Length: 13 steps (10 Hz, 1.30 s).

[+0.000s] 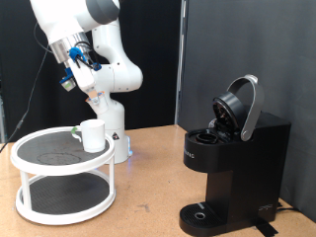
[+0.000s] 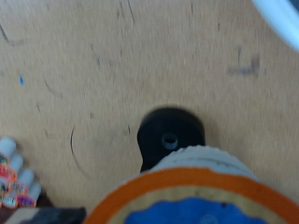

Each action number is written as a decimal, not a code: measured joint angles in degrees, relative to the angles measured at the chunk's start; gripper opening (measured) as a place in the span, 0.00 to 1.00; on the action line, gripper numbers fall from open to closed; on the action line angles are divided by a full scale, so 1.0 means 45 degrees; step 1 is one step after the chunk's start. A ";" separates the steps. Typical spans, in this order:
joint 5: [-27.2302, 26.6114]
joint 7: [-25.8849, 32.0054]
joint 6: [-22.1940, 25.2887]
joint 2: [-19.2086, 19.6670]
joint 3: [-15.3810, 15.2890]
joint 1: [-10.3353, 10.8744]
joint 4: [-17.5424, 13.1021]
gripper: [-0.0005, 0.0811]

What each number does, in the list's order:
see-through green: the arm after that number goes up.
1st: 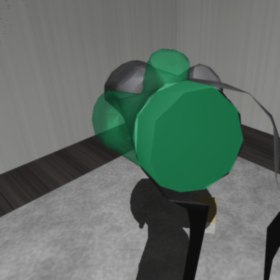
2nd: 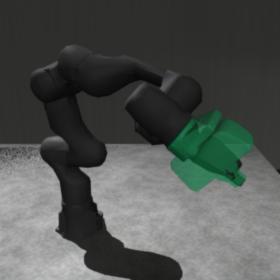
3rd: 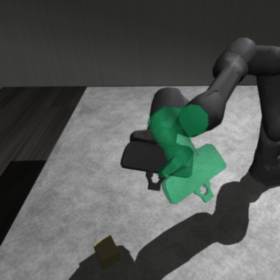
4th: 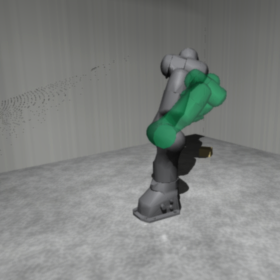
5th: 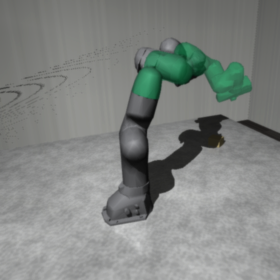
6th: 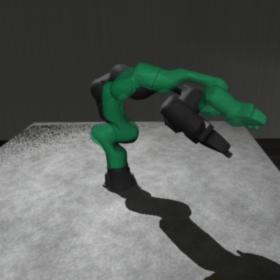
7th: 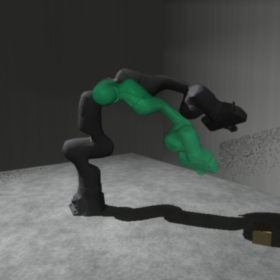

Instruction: Make a cup of coffee with the keurig machine

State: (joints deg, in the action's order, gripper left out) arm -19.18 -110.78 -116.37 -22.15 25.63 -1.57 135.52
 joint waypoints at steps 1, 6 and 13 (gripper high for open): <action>-0.1064 0.0133 0.0186 0.0005 0.0067 0.0165 -0.0072 0.45; -0.3821 -0.0714 0.0471 0.0444 -0.0481 0.1349 -0.0956 0.45; -0.4326 -0.2248 -0.0041 0.1163 -0.2298 0.2273 -0.2148 0.45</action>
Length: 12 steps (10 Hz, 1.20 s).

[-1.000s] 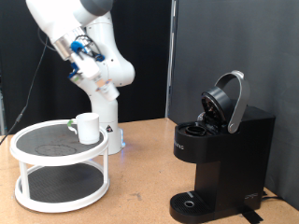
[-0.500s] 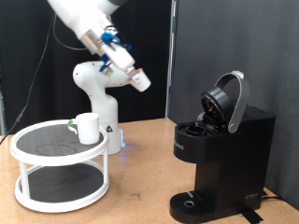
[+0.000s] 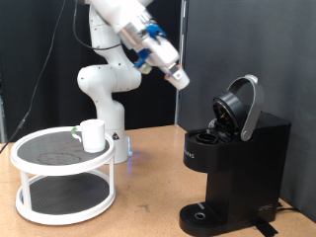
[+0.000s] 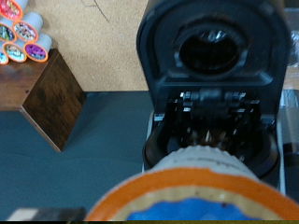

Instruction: Make a cup of coffee with the keurig machine

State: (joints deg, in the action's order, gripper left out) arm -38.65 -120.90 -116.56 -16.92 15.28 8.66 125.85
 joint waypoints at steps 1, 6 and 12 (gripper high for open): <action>0.0041 -0.0183 -0.0351 0.0097 -0.0306 0.0091 -0.0129 0.45; 0.0500 -0.0661 -0.0950 0.0418 -0.0664 0.0068 0.0030 0.45; 0.1034 -0.0824 -0.2382 0.1125 -0.1542 0.0105 0.0941 0.45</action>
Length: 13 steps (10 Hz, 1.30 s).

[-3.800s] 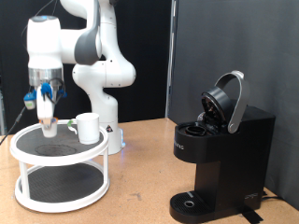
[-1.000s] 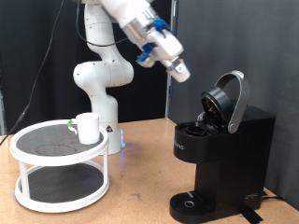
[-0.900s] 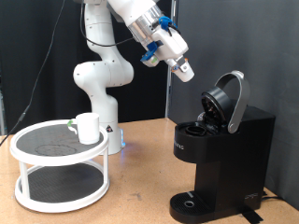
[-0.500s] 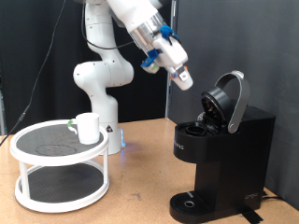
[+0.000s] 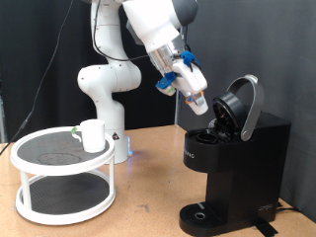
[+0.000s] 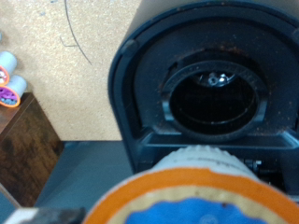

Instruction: Make a cup of coffee with the keurig machine

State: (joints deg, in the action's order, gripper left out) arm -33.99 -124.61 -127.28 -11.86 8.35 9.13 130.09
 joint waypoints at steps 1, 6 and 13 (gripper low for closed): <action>0.0001 0.0000 -0.0262 0.0061 -0.0123 0.0005 0.0155 0.45; 0.0000 -0.0007 -0.0954 0.0416 -0.0471 0.0006 0.0533 0.45; 0.0018 -0.0157 -0.1594 0.1149 -0.0724 0.0008 0.0614 0.45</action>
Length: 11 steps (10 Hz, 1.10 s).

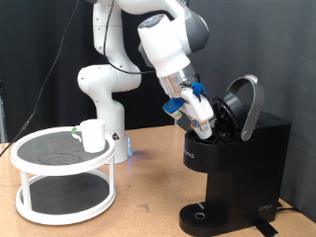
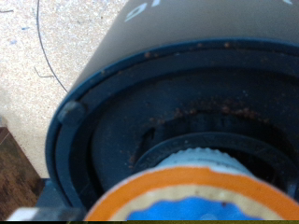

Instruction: Make a cup of coffee with the keurig machine

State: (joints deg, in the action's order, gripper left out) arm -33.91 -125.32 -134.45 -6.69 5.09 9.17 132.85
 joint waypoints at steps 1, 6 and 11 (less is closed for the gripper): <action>-0.0015 0.0000 -0.0007 0.0047 -0.0025 0.0001 0.0000 0.45; -0.0103 0.0000 -0.0081 0.0157 -0.0127 0.0001 0.0018 0.45; -0.0441 0.0031 -0.0085 0.0200 -0.0127 0.0001 0.0035 0.86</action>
State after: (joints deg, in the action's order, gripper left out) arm -35.90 -125.18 -134.83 -5.79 4.51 9.17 133.00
